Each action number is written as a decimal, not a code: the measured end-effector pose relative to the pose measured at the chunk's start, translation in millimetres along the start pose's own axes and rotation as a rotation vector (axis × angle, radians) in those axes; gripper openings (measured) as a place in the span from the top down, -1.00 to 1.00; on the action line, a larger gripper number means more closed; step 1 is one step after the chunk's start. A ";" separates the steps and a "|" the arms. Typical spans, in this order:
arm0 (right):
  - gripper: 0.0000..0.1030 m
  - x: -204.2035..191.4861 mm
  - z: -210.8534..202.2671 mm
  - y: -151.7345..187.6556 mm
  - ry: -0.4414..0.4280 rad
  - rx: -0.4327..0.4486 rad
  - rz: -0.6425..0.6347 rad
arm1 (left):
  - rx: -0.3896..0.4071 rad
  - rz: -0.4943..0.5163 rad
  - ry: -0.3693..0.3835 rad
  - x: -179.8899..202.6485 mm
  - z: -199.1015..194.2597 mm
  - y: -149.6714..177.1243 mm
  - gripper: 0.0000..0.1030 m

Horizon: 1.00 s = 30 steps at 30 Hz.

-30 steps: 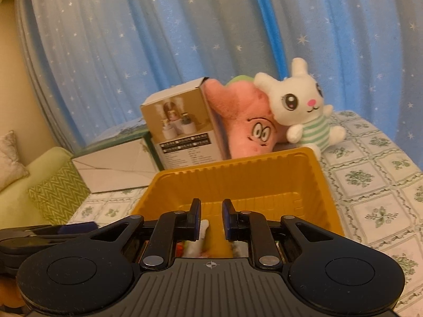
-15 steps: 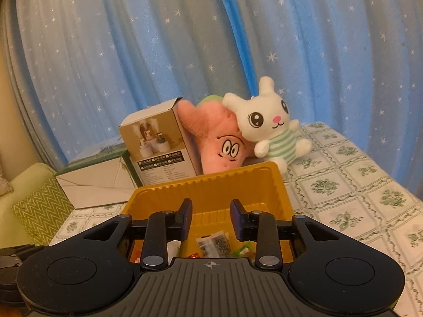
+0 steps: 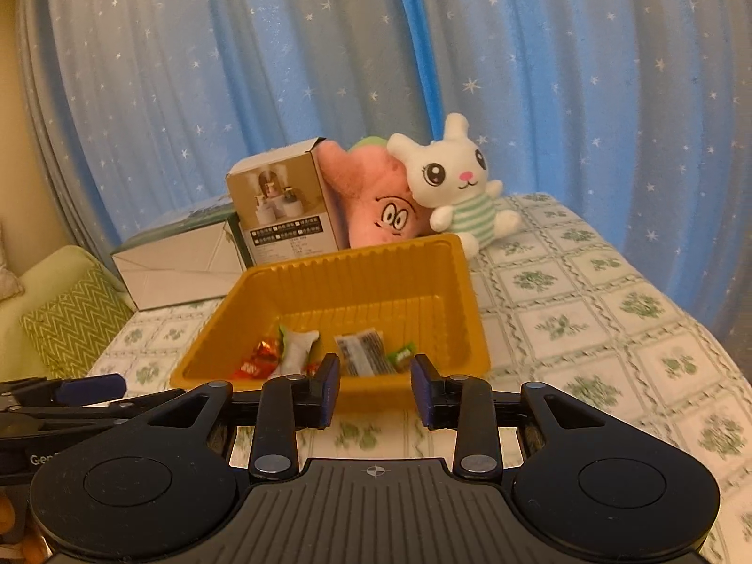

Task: Organize snacks
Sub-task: 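Open both tools to drop the candies into the basket, then withdraw both tools back to the remaining snacks on the table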

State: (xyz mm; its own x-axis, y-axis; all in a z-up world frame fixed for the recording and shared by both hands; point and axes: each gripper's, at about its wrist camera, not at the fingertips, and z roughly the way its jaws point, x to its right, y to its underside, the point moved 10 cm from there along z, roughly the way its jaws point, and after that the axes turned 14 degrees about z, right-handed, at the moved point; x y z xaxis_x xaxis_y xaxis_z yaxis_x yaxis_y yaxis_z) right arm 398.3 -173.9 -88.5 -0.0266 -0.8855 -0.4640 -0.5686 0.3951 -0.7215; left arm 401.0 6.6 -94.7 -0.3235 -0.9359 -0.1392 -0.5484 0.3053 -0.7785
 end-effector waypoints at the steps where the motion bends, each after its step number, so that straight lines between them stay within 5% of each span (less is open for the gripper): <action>1: 0.34 1.5 -5.6 2.3 0.001 0.002 0.004 | -0.003 0.004 0.000 1.4 -3.6 3.7 -0.46; 16: 0.33 16.1 -64.3 50.6 0.032 -0.030 -0.003 | -0.038 -0.015 0.047 29.9 -58.1 67.2 -0.45; 30: 0.33 31.7 -74.2 101.3 0.057 -0.120 -0.068 | -0.085 0.009 0.067 47.0 -75.6 119.0 -0.45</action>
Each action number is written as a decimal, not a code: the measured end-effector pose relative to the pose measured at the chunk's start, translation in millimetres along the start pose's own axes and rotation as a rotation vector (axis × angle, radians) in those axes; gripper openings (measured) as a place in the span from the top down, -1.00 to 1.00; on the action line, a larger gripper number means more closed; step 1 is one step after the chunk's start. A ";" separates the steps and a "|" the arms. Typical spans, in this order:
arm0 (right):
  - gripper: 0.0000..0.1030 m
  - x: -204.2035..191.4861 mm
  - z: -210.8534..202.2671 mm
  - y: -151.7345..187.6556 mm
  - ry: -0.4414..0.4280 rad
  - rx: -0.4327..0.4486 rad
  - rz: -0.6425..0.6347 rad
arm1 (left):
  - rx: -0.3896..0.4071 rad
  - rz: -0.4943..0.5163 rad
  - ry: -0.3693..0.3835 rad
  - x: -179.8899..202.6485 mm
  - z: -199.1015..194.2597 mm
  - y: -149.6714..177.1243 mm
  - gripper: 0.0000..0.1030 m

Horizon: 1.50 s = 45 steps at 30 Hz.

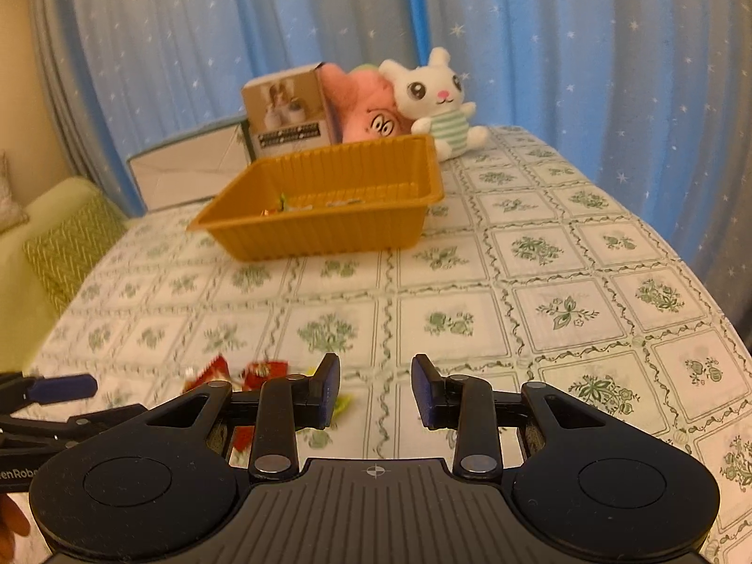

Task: Organize snacks
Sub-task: 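Withdraw both tools back to the remaining snacks on the table, then grasp the red jujube packet with the left tool while the right tool grasps the yellow candy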

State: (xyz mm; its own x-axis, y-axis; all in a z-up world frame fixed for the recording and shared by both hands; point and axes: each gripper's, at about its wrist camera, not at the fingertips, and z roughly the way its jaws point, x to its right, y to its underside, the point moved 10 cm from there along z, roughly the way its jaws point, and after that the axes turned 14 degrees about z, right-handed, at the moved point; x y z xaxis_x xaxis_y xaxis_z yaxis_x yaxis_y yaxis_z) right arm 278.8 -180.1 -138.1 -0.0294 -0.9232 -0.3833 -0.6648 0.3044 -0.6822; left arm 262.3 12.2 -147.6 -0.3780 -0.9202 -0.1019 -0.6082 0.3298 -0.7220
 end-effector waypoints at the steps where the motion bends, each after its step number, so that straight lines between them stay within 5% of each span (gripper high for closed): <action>1: 0.33 -0.4 1.4 2.3 -0.002 -0.005 -0.011 | -0.004 -0.001 0.003 0.4 1.1 1.3 -0.45; 34: 0.32 -29.6 84.1 38.0 -0.052 -0.172 -0.355 | -0.107 -0.112 -0.016 -21.5 33.2 21.4 -0.45; 45: 0.60 -52.3 73.8 53.0 -0.139 -0.206 -0.392 | -0.093 -0.102 -0.023 -21.9 30.6 21.0 -0.46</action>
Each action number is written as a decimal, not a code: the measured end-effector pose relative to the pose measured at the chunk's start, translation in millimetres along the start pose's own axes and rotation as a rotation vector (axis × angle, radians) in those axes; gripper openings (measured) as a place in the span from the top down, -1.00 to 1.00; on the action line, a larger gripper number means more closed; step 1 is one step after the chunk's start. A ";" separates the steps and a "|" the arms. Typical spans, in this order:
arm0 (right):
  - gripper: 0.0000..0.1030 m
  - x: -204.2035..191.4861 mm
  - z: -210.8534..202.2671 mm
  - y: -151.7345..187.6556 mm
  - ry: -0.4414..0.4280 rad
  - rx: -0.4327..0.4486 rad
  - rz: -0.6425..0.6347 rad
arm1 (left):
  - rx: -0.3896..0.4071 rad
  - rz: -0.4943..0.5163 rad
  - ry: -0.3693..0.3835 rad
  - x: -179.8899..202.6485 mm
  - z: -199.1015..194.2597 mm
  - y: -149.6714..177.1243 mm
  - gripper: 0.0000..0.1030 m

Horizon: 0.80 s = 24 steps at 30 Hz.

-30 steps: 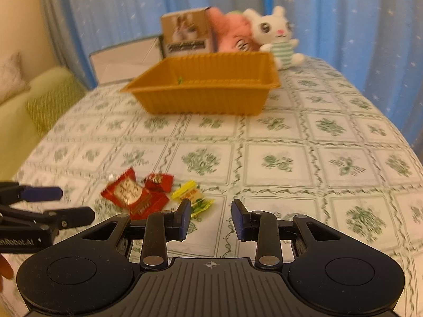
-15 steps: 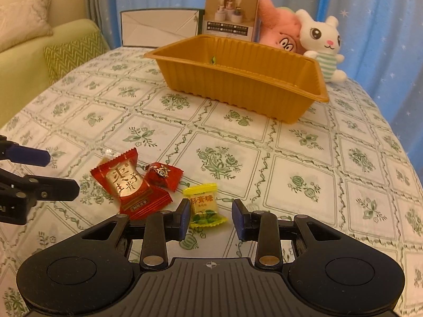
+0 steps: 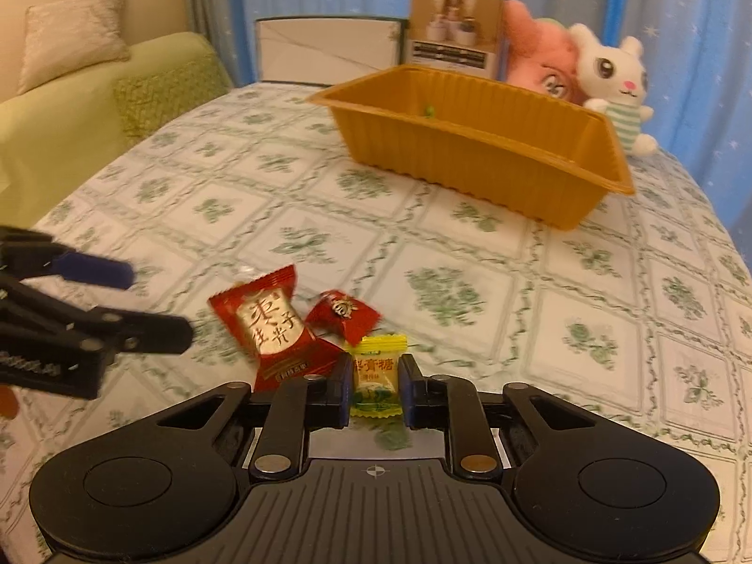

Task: Organize snacks
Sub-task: 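Grasp the red jujube packet with the left tool while the right tool grasps the yellow candy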

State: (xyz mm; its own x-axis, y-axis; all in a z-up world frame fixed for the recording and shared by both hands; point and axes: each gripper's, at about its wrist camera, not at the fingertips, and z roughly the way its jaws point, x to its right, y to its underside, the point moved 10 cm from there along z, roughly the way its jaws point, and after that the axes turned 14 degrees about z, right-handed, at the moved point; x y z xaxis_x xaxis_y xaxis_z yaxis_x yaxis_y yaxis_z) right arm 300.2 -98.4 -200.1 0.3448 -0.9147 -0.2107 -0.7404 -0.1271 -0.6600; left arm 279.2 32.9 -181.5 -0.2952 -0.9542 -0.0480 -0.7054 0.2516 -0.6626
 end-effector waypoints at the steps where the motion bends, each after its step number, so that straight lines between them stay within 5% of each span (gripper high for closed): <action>1: 0.60 -4.5 -1.1 2.2 -0.019 -0.007 -0.004 | 0.002 0.007 -0.002 0.2 -0.1 0.3 -0.46; 6: 0.60 -24.9 -12.0 17.7 -0.098 -0.044 -0.022 | 0.006 0.018 -0.003 2.3 -2.7 1.1 -0.46; 14: 0.60 -4.5 -22.9 18.7 0.041 0.007 -0.003 | 0.046 -0.052 0.060 13.1 -6.0 -7.6 -0.38; 24: 0.55 16.0 -21.9 20.0 0.126 0.013 0.023 | 0.044 -0.034 0.023 37.3 14.6 -20.6 -0.03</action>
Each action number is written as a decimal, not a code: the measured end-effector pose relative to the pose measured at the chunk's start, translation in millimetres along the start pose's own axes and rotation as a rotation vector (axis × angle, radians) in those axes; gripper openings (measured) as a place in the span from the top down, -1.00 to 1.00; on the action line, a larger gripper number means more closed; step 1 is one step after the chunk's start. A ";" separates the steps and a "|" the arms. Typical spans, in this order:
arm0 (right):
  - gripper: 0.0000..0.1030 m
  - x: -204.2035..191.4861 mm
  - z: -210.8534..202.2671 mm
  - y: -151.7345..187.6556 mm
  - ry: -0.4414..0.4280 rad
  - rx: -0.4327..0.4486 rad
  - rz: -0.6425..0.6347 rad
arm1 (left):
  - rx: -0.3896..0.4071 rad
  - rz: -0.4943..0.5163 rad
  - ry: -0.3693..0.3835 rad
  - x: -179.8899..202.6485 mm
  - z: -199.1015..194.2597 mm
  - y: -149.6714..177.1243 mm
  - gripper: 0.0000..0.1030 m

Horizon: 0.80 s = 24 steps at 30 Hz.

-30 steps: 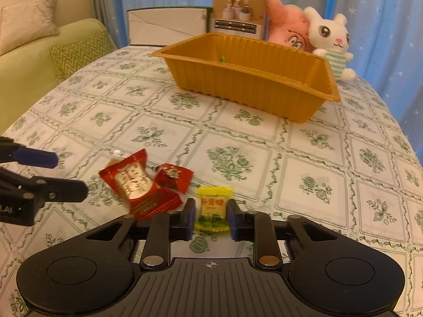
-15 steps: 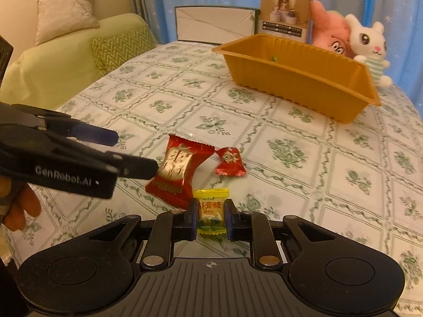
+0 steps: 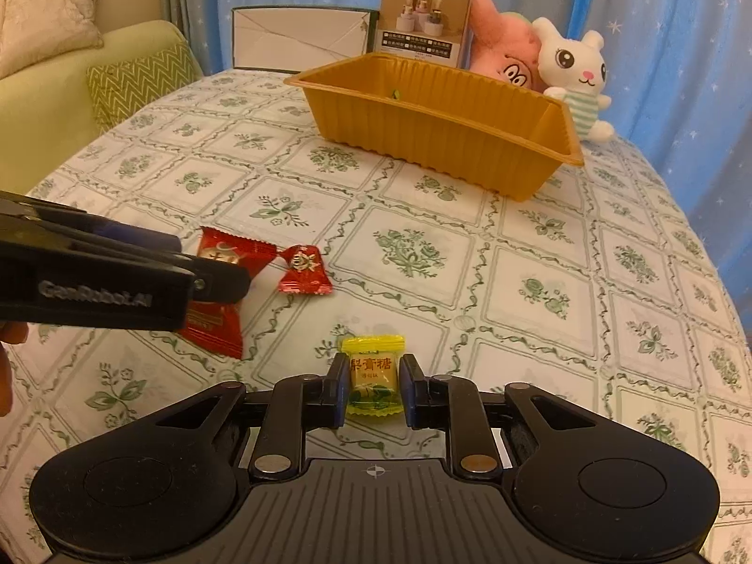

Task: Organize snacks
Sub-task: 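Grasp the red jujube packet with the left tool while the right tool grasps the yellow candy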

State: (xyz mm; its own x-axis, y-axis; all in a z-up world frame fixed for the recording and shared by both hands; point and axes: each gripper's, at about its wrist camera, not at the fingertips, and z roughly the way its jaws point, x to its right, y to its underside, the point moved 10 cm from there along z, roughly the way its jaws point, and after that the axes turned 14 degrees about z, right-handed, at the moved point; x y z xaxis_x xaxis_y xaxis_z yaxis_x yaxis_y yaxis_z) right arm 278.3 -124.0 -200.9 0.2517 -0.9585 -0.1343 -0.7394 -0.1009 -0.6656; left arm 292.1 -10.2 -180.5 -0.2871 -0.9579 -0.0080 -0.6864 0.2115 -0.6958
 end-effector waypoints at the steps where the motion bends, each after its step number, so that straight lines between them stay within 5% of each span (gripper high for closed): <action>1: 0.54 2.1 0.1 -0.1 -0.001 -0.003 0.009 | -0.003 0.011 -0.005 2.1 2.4 0.2 -0.03; 6: 0.30 10.8 0.1 -1.4 0.010 -0.005 0.039 | -0.019 0.090 -0.038 6.9 8.9 5.3 -0.01; 11: 0.28 16.9 -0.2 -1.6 0.014 -0.014 0.063 | -0.029 0.167 -0.060 4.4 4.8 11.4 0.28; 24: 0.28 15.7 -0.3 -1.2 -0.009 -0.013 0.088 | 0.001 0.288 -0.021 18.0 4.1 5.6 0.29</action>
State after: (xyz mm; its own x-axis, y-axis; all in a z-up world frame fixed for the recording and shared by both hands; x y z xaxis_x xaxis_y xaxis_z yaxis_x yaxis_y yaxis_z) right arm 282.9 -139.0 -202.0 0.1908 -0.9615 -0.1980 -0.7666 -0.0199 -0.6418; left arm 285.9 -27.1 -187.4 -0.4563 -0.8620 -0.2206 -0.5777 0.4756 -0.6634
